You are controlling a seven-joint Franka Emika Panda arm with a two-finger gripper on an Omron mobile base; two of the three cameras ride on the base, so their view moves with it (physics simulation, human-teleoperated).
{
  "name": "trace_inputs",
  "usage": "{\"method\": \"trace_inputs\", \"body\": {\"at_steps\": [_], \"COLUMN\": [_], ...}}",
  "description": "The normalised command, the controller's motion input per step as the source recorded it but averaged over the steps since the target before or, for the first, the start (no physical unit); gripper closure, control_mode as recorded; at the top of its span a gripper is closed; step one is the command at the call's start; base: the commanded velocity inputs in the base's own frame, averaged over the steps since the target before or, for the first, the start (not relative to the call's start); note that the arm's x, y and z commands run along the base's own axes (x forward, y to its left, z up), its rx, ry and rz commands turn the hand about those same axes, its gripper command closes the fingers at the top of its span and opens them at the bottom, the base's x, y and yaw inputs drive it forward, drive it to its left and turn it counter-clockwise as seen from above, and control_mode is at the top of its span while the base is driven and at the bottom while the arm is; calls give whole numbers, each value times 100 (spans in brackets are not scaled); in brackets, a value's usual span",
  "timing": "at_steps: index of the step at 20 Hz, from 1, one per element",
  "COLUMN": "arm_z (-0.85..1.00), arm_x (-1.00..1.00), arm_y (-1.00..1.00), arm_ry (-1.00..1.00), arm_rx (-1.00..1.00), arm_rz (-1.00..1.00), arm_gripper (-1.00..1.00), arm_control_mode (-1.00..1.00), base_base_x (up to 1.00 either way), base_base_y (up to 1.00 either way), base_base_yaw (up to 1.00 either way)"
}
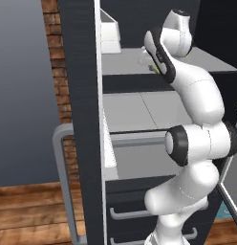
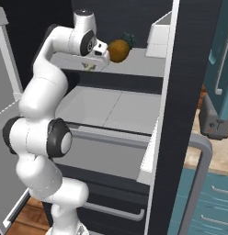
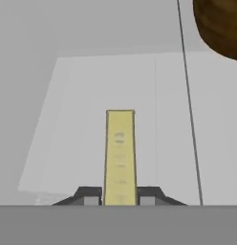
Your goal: Pick the egg and butter from the fridge and place them by the bowl for mixing.
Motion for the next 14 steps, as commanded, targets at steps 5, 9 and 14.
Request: {"method": "trace_inputs", "body": {"at_steps": [5, 9, 14], "arm_z": [0, 0, 0], "arm_x": [-91, -94, -94], "arm_y": [-5, -2, -7], "arm_ry": [-2, -5, -9], "arm_rx": [0, 0, 0], "arm_rz": [0, 0, -1], "arm_gripper": [100, 100, 100], "arm_control_mode": [-100, -100, -100], "base_base_x": [0, 0, 0], "base_base_y": [0, 0, 0], "base_base_yaw": [0, 0, 0]}}
